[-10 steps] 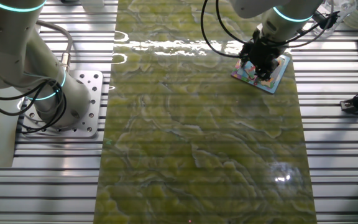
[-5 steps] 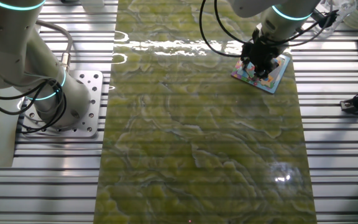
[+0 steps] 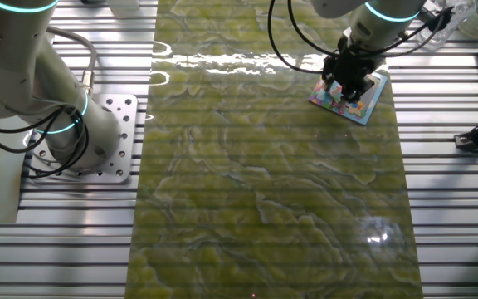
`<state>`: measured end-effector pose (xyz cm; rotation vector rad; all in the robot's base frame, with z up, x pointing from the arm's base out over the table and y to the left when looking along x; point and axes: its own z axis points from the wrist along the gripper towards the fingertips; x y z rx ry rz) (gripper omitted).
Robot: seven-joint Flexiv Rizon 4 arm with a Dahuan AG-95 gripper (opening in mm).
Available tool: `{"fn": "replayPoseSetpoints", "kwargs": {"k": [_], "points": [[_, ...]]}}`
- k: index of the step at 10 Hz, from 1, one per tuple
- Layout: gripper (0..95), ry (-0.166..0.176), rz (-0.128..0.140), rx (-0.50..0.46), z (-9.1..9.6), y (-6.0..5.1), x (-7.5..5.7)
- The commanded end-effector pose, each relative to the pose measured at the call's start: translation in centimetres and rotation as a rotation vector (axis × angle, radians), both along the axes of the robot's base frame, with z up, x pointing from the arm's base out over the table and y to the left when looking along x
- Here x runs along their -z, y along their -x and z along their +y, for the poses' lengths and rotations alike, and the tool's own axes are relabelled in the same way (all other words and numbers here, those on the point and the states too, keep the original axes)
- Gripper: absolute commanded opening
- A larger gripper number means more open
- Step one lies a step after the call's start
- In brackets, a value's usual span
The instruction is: Assemble one piece of a puzzle
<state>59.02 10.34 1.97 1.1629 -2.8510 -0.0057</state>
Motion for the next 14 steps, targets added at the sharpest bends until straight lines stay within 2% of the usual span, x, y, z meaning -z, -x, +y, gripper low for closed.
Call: {"fn": "replayPoseSetpoints", "kwargs": {"k": [1, 3, 10, 14], "points": [[38.0, 0.012, -0.01, -0.076, -0.8, 0.1, -0.5], [38.0, 0.007, -0.022, -0.12, -1.5, 0.0, -0.5], [38.0, 0.008, -0.062, -0.167, -1.7, 0.0, 0.2], [38.0, 0.001, -0.062, -0.214, -1.8, -0.1, -0.1]]}}
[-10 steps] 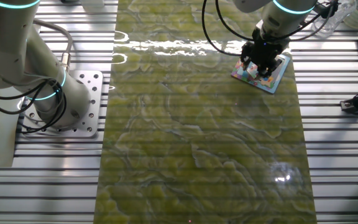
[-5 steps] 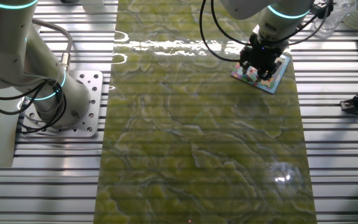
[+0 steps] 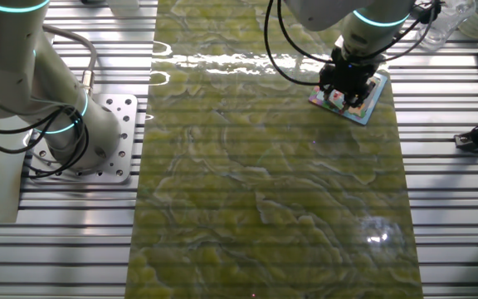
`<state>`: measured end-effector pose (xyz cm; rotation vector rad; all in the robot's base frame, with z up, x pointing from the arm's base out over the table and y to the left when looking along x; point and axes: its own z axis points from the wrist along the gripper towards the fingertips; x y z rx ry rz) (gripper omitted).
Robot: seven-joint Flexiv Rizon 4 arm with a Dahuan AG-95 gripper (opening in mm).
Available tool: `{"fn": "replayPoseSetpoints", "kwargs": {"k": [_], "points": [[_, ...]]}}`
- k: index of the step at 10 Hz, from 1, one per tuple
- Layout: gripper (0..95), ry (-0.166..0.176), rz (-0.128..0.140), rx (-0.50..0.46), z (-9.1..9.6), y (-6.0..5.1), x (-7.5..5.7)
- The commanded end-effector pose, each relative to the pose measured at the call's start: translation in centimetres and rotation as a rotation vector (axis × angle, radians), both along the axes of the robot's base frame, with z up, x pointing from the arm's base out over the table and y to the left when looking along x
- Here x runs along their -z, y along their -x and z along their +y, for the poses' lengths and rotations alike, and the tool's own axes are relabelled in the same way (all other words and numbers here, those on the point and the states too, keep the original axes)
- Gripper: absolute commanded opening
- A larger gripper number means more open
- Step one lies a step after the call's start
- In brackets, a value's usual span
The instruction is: Assemble one piece of a puzzle
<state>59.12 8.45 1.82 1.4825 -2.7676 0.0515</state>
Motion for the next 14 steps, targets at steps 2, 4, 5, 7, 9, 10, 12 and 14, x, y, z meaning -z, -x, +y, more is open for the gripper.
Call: {"fn": "replayPoseSetpoints", "kwargs": {"k": [2, 4, 5, 7, 9, 10, 12, 14], "points": [[38.0, -0.003, 0.011, -0.017, 0.12, -0.08, -0.64], [38.0, -0.008, 0.03, -0.033, 0.12, -0.08, -0.64], [38.0, -0.004, 0.048, -0.041, 0.12, -0.08, -0.64], [38.0, 0.0, 0.072, -0.105, 0.12, -0.08, -0.64], [38.0, 0.003, 0.074, -0.111, 0.12, -0.08, -0.64], [38.0, 0.008, 0.076, -0.11, 0.1, -0.1, -0.5], [38.0, 0.011, 0.071, -0.108, 0.03, -0.17, -0.01], [38.0, 0.008, 0.068, -0.127, 0.01, -0.26, 0.36]]}}
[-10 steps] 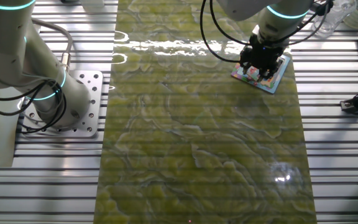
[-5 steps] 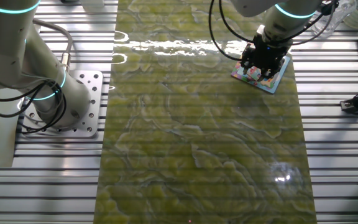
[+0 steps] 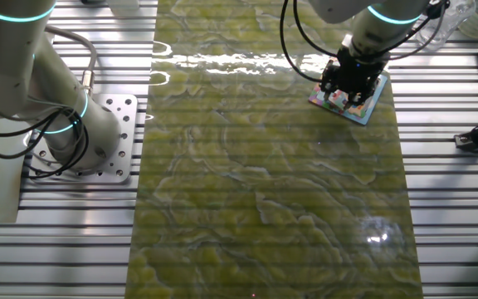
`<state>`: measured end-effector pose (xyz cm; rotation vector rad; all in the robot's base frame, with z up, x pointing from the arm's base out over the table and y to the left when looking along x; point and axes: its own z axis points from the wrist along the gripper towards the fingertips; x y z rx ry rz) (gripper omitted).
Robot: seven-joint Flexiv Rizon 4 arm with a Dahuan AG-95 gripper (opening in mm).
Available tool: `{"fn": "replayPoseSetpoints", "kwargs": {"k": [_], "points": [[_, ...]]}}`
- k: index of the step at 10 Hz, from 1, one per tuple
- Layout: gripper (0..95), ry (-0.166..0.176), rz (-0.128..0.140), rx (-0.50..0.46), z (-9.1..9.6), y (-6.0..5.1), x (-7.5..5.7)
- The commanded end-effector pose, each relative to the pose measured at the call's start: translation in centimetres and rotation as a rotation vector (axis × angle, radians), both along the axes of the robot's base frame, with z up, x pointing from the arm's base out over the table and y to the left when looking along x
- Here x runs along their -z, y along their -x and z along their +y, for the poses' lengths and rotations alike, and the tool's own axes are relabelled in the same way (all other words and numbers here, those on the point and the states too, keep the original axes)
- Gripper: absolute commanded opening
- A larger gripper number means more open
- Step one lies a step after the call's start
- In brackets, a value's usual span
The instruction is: Assemble one piece of a puzzle
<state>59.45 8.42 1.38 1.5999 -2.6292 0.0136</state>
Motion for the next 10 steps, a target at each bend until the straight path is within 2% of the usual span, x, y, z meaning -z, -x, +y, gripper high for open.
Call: {"fn": "replayPoseSetpoints", "kwargs": {"k": [1, 4, 5, 7, 10], "points": [[38.0, 0.001, -0.001, -0.028, 0.03, 0.06, -0.07], [38.0, -0.001, -0.009, -0.035, 0.1, -0.05, -0.12], [38.0, 0.001, -0.016, -0.038, 0.33, -0.4, -0.23], [38.0, 0.012, -0.014, -0.051, 0.44, -0.63, -0.19], [38.0, 0.019, -0.011, -0.095, 0.23, -0.43, 0.03]]}}
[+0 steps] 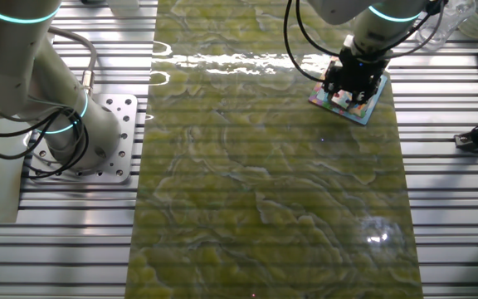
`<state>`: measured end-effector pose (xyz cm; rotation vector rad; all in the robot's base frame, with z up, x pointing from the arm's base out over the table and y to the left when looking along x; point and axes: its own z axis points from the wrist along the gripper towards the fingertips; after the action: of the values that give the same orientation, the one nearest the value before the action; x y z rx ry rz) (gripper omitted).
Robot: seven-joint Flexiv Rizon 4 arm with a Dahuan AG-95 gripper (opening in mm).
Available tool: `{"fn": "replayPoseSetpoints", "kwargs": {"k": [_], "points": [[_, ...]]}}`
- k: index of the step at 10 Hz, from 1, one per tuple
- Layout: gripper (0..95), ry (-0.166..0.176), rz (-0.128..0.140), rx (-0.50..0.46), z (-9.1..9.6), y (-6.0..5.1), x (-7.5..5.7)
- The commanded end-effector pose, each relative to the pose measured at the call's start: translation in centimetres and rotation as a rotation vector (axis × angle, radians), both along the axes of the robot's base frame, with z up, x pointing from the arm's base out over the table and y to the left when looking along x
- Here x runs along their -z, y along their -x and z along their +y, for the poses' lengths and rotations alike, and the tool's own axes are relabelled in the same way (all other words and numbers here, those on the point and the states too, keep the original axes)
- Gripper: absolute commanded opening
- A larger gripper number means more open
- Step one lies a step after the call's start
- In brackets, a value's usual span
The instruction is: Assemble one piece of a puzzle
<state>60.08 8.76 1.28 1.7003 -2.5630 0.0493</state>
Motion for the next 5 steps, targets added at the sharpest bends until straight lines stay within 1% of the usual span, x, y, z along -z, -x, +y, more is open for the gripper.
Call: {"fn": "replayPoseSetpoints", "kwargs": {"k": [1, 5], "points": [[38.0, -0.001, -0.001, -0.023, -0.12, 0.2, -0.07], [38.0, 0.002, -0.002, -0.028, -0.19, 0.29, 0.04]]}}
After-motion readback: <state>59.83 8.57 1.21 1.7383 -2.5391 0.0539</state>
